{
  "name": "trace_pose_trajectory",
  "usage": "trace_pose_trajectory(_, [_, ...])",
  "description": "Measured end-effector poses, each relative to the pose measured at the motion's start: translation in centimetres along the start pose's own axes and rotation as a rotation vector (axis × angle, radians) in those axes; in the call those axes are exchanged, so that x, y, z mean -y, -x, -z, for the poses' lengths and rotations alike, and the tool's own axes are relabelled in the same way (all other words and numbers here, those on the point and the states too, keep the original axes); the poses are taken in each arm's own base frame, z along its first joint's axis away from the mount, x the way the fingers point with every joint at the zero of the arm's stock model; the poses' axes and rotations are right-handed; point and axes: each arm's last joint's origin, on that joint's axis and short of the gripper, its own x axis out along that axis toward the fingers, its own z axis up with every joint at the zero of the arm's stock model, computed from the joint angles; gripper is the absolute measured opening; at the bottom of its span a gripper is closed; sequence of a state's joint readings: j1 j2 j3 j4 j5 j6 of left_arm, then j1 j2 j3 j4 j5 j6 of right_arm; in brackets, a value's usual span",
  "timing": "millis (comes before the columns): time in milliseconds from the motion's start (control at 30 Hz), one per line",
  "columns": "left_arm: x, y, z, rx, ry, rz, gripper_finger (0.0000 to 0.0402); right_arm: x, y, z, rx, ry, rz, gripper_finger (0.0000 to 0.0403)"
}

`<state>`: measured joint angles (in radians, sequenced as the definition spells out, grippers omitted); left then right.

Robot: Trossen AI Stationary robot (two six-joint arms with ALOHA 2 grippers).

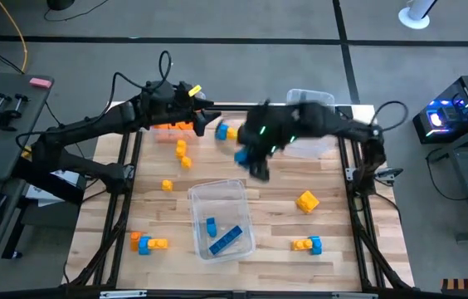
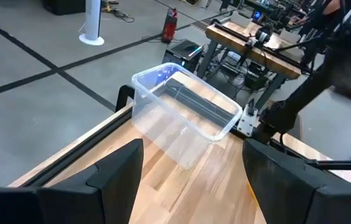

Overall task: Sort blocks
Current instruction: Put the blue game piece into the bottom transparent bin

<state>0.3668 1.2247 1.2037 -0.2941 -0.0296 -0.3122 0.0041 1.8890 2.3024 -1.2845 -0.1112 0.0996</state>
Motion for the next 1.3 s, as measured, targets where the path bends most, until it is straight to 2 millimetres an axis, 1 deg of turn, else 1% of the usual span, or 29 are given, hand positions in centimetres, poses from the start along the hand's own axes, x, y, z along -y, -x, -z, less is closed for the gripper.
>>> trace_pose_trajectory(100, [0.0,0.0,0.0,-0.004,0.001,0.009,0.026,-2.5,-3.4,0.0,-0.052,0.058,-0.058,0.0125])
trace_pose_trajectory(233, [0.2,0.0,0.1,-0.026,0.021,0.075,0.026,-4.9,-7.6,0.4,-0.126,0.127,-0.152,0.0125])
trace_pose_trajectory(333, [0.3,0.0,0.1,-0.04,0.044,0.112,0.026,-6.1,-10.0,0.9,-0.171,0.166,-0.206,0.0125])
trace_pose_trajectory(400, [0.5,0.0,0.2,-0.046,0.052,0.121,0.026,-6.5,-10.8,0.9,-0.173,0.163,-0.244,0.0125])
trace_pose_trajectory(467, [0.7,0.0,0.3,-0.052,0.05,0.129,0.026,-6.7,-11.0,0.7,-0.16,0.161,-0.281,0.0125])
trace_pose_trajectory(600, [1.2,0.1,0.5,-0.06,0.066,0.147,0.026,-6.8,-11.0,0.6,-0.141,0.166,-0.291,0.0125])
trace_pose_trajectory(667, [1.5,0.1,0.6,-0.064,0.065,0.157,0.026,-7.1,-11.0,0.6,-0.138,0.172,-0.288,0.0139])
trace_pose_trajectory(800, [2.0,0.1,0.7,-0.064,0.06,0.174,0.026,-7.7,-11.0,0.7,-0.138,0.178,-0.295,0.0186])
trace_pose_trajectory(867, [2.1,0.2,0.7,-0.067,0.063,0.179,0.026,-7.8,-11.0,0.8,-0.138,0.189,-0.298,0.0202])
trace_pose_trajectory(967, [2.3,0.2,0.8,-0.071,0.077,0.183,0.026,-7.9,-11.0,0.7,-0.13,0.193,-0.3,0.0213])
trace_pose_trajectory(1133, [2.6,0.2,0.9,-0.075,0.076,0.193,0.026,-7.7,-10.9,0.5,-0.112,0.235,-0.296,0.0214])
trace_pose_trajectory(1233, [2.6,0.2,0.8,-0.06,0.086,0.173,0.026,-7.3,-10.1,0.7,-0.148,0.206,-0.237,0.0214])
trace_pose_trajectory(1300, [2.3,-0.4,0.6,-0.064,0.127,0.138,0.026,-7.1,-8.5,0.7,-0.155,0.196,-0.159,0.0214])
